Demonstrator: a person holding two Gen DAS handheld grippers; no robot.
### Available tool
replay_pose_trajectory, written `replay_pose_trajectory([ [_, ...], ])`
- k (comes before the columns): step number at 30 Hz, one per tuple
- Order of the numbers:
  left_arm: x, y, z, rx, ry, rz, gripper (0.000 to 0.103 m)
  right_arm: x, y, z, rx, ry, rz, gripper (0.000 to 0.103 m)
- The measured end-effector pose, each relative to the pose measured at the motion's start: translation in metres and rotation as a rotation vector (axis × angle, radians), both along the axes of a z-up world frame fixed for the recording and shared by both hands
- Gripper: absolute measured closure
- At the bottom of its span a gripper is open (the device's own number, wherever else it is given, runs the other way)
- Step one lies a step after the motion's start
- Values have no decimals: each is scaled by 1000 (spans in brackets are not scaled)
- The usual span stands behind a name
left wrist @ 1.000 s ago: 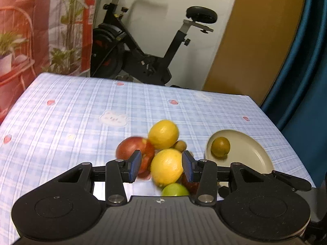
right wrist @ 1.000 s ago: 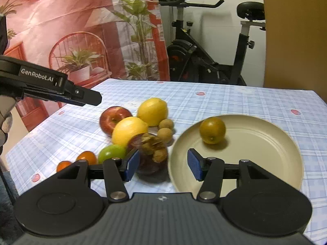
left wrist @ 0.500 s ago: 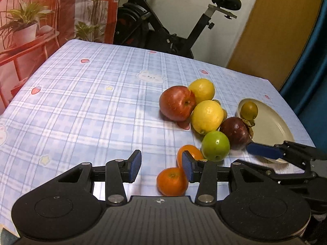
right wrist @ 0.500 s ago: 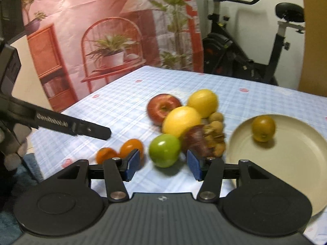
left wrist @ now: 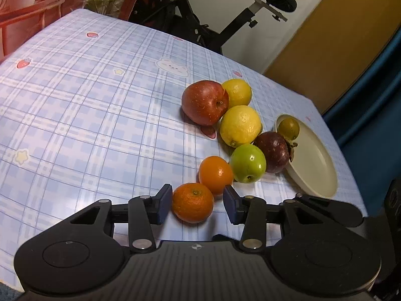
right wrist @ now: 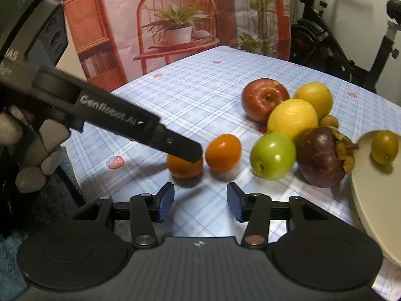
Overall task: Organize fruits
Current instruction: 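Move the left gripper to the small tangerine and close on it, then carry the tangerine in the left gripper over the plate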
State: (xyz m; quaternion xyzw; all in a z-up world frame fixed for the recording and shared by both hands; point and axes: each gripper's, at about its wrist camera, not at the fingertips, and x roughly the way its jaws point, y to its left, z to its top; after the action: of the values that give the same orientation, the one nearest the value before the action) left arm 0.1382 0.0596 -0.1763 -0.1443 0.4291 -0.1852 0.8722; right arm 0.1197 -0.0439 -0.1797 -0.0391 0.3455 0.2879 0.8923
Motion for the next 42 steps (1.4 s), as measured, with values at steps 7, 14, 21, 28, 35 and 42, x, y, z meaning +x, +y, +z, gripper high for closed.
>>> replay_pose_trajectory([
  [7, -2, -2, -1, -52, 14, -46, 59, 5, 12, -3, -4, 22, 18, 55],
  [14, -4, -12, -3, -55, 18, -84, 59, 7, 10, -5, -21, 16, -10, 61],
  [21, -6, -26, -8, -28, 0, -130, 62, 4, 11, -7, -93, -27, -48, 61],
  [28, -4, -23, -12, -37, 6, -111, 64, -1, 3, -7, -77, -26, -53, 63],
  [35, -3, -29, -16, -29, 0, -122, 63, -1, 0, -7, -67, -27, -54, 63],
  [42, -4, -31, -16, -22, -9, -134, 64, 0, -4, -8, -51, -24, -70, 60],
])
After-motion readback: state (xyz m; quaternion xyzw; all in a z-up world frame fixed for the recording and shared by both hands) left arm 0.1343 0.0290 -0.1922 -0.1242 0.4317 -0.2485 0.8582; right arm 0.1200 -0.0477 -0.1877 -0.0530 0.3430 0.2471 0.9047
